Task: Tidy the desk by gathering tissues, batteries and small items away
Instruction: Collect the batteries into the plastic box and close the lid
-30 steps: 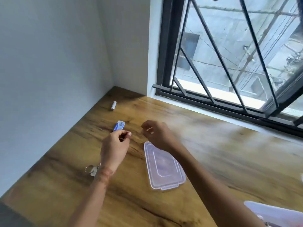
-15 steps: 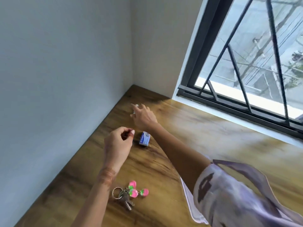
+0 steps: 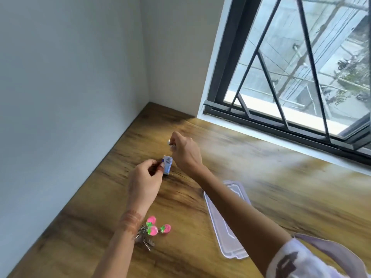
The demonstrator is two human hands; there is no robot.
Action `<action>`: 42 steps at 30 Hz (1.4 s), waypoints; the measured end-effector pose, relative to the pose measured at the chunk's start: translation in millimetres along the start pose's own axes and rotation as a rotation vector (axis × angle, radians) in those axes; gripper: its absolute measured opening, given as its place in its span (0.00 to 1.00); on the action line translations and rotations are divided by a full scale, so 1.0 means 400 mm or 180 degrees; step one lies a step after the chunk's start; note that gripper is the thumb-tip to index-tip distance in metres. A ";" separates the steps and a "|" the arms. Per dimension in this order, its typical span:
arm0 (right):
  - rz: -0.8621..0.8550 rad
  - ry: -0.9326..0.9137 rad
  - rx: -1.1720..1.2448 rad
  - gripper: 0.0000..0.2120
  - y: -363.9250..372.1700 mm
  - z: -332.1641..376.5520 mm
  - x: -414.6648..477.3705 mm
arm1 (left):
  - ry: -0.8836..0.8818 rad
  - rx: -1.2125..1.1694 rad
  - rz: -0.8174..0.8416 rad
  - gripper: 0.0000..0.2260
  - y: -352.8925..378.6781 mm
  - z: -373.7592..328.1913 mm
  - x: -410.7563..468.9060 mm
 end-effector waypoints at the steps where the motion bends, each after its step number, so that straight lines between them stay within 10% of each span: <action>1: -0.0037 -0.0025 0.0082 0.05 -0.020 -0.009 -0.030 | 0.0021 -0.0041 0.0047 0.09 0.011 -0.011 -0.013; 24: -0.0555 0.0463 0.1235 0.12 -0.513 -0.551 -0.870 | 0.0692 -0.0051 0.0831 0.05 0.514 -0.334 -0.594; 42: 0.0223 0.1068 -0.0212 0.11 -0.435 -0.759 -1.013 | 0.0459 0.0270 0.0817 0.06 0.642 -0.318 -0.757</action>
Point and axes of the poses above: each hand's wrist, its own x-axis towards the middle knuckle, its own y-axis out of the palm, z = x × y, the point moved 7 cm from there along x, towards the middle knuckle, and after that the axes turned 5 degrees about z, right-handed, at the moved point
